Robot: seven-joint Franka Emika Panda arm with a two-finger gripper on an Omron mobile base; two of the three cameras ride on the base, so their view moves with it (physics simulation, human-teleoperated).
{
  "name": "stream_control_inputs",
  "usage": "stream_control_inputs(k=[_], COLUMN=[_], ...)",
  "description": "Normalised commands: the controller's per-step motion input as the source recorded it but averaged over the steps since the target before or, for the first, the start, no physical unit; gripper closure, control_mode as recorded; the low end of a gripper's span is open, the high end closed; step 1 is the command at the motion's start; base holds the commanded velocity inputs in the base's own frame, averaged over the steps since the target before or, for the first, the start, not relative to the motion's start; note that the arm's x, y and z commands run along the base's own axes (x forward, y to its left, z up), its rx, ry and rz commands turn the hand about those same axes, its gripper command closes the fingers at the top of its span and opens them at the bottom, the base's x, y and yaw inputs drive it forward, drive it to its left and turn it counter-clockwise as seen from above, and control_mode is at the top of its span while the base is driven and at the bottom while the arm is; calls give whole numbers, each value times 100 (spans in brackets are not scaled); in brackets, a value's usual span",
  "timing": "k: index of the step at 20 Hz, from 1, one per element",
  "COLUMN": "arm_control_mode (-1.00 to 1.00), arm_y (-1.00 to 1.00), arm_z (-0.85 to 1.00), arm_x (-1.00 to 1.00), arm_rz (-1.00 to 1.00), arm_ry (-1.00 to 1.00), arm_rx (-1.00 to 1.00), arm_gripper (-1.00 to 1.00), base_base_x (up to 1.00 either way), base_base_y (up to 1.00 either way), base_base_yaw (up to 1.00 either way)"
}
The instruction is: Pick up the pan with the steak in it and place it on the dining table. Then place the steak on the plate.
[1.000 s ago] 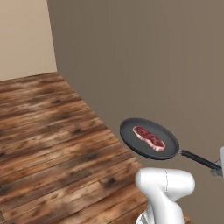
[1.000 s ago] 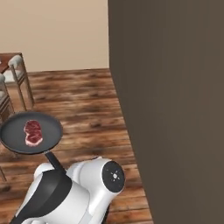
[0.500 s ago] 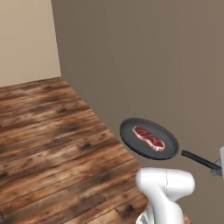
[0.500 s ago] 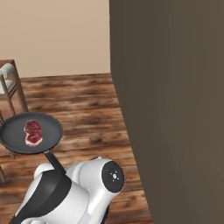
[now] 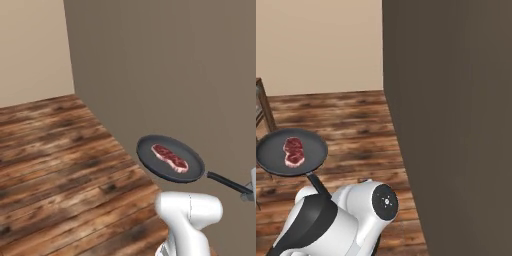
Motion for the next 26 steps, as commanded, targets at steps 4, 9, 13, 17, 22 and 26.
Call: stream_control_inputs(k=[4,9,13,17,22,26], arm_control_mode=[100,100,100,100,100,100], arm_y=[0,0,0,0,0,0], arm_z=[0,0,0,0,0,0], arm_x=[0,0,0,0,0,0], arm_rz=[0,0,0,0,0,0], arm_ry=[0,0,0,0,0,0], arm_rx=[0,0,0,0,0,0], arm_gripper=[100,100,100,100,100,100], base_base_x=[100,100,100,100,100,100], base_base_y=[3,3,2,1,1,2], base_base_yaw=[0,0,0,0,0,0])
